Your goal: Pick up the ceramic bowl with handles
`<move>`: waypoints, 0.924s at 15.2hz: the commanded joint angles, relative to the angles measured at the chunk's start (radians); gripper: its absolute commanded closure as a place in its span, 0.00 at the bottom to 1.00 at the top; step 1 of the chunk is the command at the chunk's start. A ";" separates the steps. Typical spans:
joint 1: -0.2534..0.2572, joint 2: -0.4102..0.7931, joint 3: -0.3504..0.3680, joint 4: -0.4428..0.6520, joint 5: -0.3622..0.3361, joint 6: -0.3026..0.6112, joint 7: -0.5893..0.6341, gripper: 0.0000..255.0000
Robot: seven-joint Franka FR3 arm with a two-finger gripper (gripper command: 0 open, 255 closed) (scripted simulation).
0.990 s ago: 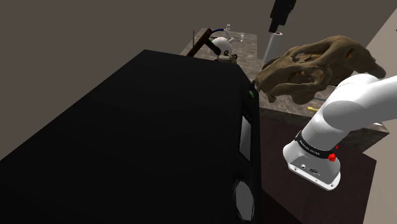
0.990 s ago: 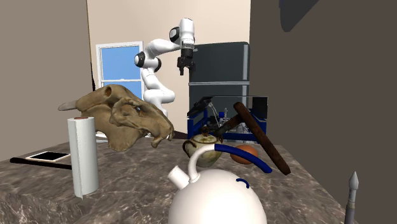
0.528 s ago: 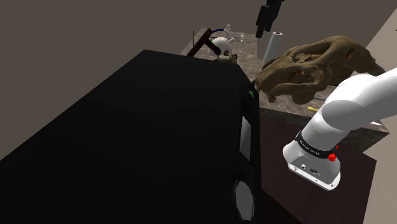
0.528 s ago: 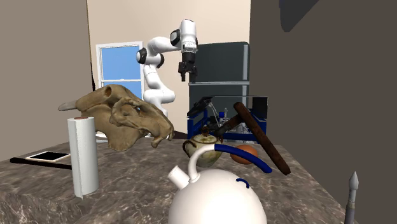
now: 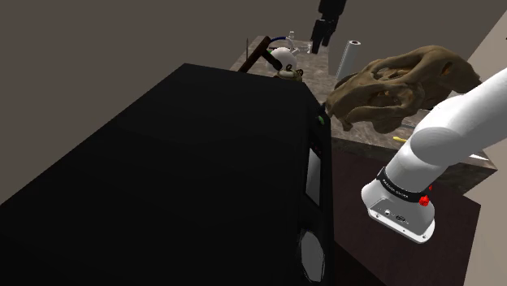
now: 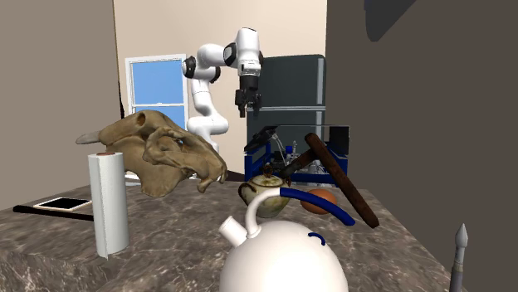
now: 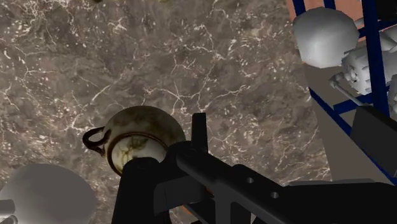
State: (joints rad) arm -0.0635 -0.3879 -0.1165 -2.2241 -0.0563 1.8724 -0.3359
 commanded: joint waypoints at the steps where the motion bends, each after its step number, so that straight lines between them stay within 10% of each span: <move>1: -0.003 0.064 -0.019 0.025 0.005 0.043 -0.027 0.00; 14: -0.045 0.549 -0.099 0.358 0.129 0.193 -0.223 0.00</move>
State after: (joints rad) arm -0.1028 0.1262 -0.2123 -1.8907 0.0604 2.0565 -0.5442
